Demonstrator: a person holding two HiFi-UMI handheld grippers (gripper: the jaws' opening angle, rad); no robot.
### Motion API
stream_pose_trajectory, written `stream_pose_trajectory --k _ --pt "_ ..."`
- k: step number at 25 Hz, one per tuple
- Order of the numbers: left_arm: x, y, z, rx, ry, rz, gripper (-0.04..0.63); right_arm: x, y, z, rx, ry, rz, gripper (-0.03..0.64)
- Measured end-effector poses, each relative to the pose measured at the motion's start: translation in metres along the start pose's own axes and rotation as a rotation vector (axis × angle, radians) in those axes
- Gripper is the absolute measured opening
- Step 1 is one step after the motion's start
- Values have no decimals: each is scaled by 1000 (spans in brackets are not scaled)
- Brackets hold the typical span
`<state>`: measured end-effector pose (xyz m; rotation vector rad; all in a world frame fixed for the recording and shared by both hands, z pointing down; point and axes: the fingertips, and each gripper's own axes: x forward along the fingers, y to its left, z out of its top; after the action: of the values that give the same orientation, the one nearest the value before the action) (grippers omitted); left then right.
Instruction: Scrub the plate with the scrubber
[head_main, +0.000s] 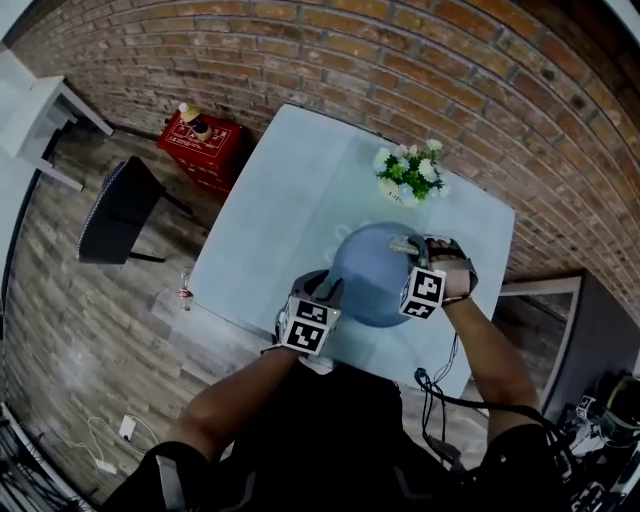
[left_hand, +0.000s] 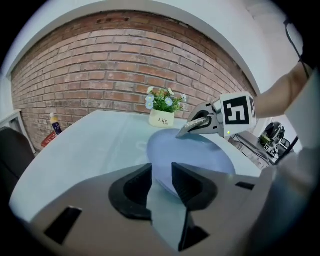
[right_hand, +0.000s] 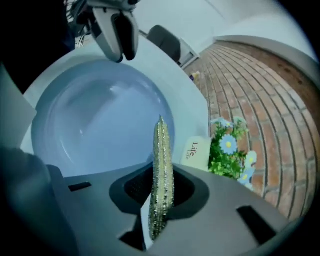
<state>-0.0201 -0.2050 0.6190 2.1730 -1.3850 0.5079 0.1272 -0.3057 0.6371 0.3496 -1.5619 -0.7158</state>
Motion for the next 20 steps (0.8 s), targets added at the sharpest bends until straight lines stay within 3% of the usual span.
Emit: stream_pose_trajectory --k 3,7,14,20 --pt "2 -3 -9 -7 4 34 135 -3 2 2 -113 -5 -38 67" --pt "5 2 -18 -26 19 98 119 -2 14 0 -163 14 -16 67" --pt "5 5 -17 -42 8 134 103 -4 37 -15 -123 84 103 67" --pt "4 6 -23 -28 19 133 101 -18 59 -23 -35 168 266 67"
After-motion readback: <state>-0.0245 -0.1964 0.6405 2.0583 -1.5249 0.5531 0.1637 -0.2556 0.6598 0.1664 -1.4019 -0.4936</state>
